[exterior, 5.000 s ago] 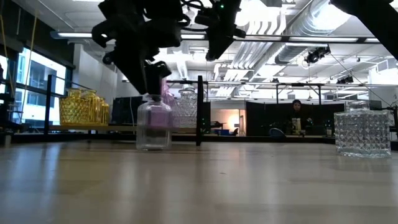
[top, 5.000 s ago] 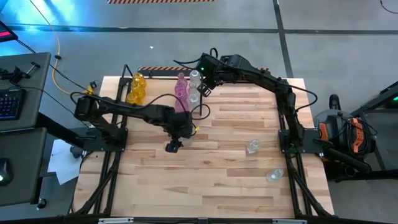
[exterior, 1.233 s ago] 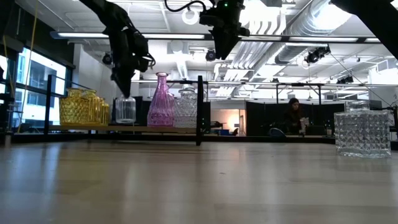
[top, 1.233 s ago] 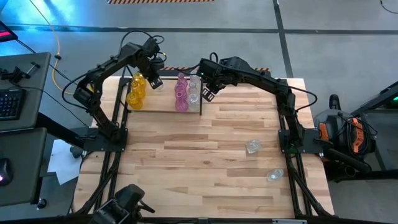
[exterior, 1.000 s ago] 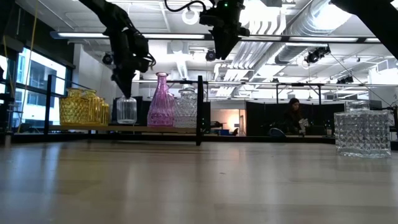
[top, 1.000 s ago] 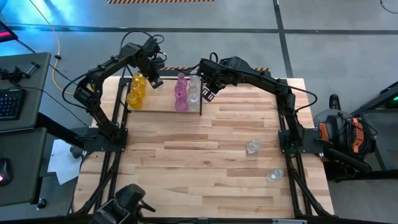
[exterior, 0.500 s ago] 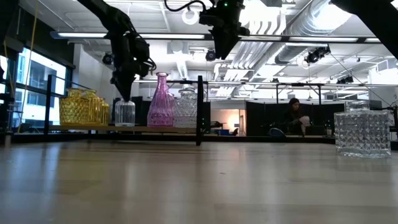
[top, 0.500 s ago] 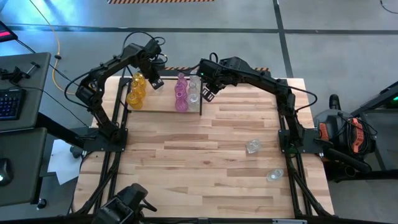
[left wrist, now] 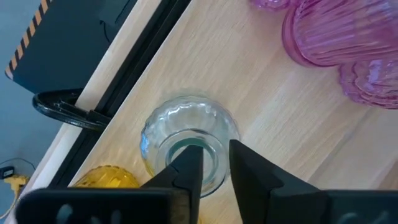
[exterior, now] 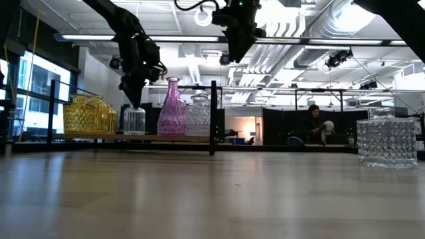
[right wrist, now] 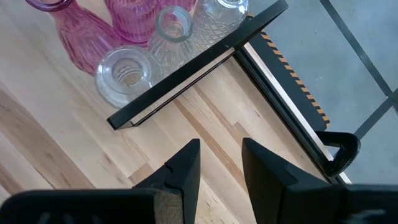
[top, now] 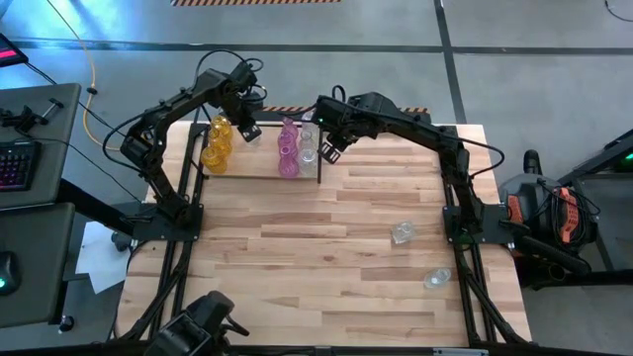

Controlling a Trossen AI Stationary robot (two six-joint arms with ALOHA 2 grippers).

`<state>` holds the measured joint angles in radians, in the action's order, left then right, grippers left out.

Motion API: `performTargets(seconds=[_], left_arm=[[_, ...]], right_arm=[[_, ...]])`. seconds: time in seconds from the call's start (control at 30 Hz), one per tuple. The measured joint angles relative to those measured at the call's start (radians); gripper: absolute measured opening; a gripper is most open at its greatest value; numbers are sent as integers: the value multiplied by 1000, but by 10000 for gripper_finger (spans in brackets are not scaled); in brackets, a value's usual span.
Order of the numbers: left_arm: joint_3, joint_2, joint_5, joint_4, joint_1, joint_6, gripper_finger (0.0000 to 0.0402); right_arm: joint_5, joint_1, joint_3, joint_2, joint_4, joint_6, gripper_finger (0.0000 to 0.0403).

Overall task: Sort vases onto shelf
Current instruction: Put the transparent vase on the shelf to the left of the top pink vase on the shelf, then put the transparent vase on the shelf aligned with the left transparent vase

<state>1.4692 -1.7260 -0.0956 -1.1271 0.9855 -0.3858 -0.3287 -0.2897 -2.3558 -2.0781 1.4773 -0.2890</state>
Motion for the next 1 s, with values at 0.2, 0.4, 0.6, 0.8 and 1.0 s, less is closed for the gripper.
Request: performTargets(seconds=[0.2, 0.4, 0.6, 0.8, 1.0], left_arm=[[0, 13, 1, -3, 0, 3, 112], [0, 29, 20, -4, 0, 8, 140], [0, 81, 20, -2, 0, 9, 141], [0, 182, 8, -10, -9, 37, 141], [0, 372, -268, -52, -59, 120, 141]], right_arm=[[0, 0, 0, 0, 0, 1, 99], [5, 0, 0, 0, 0, 1, 99], [5, 0, 0, 0, 0, 1, 99], [4, 0, 0, 0, 0, 12, 99], [-1, 41, 16, 0, 10, 129, 99]])
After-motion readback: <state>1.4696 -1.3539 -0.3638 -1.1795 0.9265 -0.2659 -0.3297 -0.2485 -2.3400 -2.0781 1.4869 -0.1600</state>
